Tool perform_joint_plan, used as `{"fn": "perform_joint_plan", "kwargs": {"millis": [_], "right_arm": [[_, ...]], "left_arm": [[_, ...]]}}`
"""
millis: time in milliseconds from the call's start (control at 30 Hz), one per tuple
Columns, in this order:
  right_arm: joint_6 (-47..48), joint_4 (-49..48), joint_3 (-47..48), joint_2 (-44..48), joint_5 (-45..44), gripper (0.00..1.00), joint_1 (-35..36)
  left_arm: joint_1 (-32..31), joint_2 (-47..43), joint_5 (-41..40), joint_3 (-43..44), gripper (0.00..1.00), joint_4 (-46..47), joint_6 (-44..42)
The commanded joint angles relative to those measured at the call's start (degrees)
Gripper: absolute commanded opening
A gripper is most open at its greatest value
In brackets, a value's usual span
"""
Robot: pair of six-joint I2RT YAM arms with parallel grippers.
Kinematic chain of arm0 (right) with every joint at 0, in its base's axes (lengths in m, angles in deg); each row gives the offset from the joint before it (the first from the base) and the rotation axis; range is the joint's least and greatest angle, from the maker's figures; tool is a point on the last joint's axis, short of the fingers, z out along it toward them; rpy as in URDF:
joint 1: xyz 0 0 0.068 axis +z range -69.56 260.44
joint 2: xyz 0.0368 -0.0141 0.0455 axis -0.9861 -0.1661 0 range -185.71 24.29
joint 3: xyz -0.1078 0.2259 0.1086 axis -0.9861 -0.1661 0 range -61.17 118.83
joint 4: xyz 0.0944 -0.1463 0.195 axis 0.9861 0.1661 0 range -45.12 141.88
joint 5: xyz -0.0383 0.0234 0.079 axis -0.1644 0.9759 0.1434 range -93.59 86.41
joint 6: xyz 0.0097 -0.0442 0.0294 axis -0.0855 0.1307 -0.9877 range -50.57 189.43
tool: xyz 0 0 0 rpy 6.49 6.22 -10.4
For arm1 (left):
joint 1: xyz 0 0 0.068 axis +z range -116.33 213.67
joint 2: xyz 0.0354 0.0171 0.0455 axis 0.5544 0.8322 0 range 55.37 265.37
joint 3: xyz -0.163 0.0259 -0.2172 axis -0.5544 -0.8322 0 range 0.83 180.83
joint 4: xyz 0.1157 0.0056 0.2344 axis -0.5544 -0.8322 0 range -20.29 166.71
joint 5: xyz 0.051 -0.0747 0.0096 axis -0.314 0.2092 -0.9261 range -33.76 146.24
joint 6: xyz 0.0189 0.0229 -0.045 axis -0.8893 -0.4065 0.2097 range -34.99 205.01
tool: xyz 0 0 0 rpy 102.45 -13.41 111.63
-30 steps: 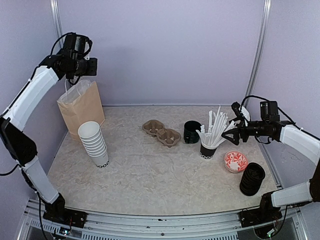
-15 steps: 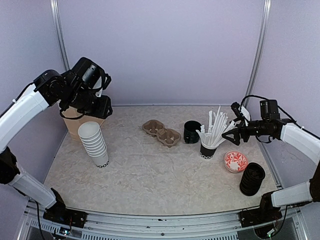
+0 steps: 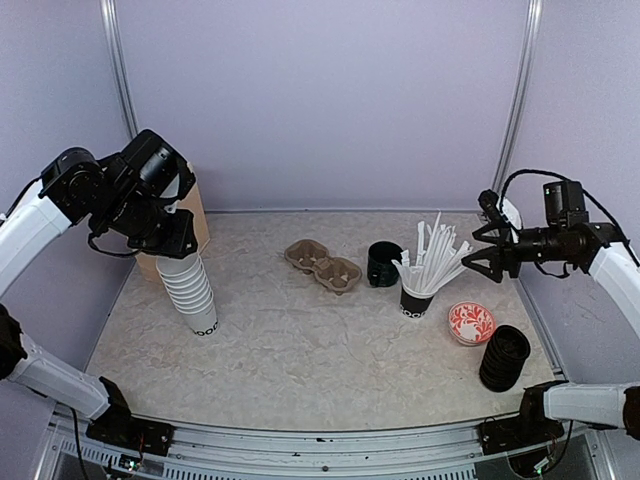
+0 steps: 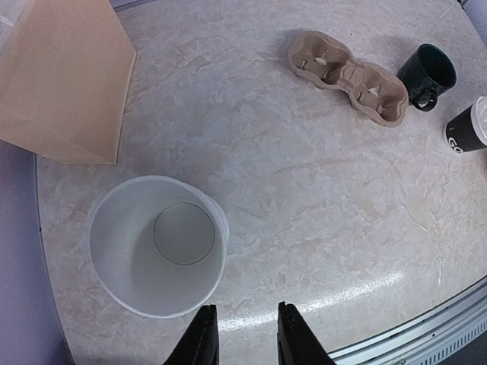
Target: Pack the takeout coffee
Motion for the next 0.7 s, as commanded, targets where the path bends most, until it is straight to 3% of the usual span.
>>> {"fn": "perform_joint_plan", "kwargs": {"millis": [0,133,233,367,667], "right_arm": [[7.1,11.2,1.6,3.5,6.5,0.7,1.2],[12.3,16.6,4.2,5.3,12.3,0.63,3.3],[13.3,17.2,5.6,4.5,9.2,0.61,6.6],[12.2,14.7,5.3,3.5,2.7,0.68,11.3],[10.5,11.8,6.3,1.7,0.0,0.68,17.4]], "left_arm": [[-0.2,1.0,-0.3,-1.6,0.29,-1.9,1.2],[0.1,3.4,-3.4,-1.7,0.29,-2.4,1.2],[1.4,5.1,-4.8,-1.3,0.3,-2.1,0.4],[3.6,6.7,-4.3,-2.1,0.32,-0.7,-1.4],[6.2,7.8,-1.9,-3.9,0.21,1.2,-3.0]]}}
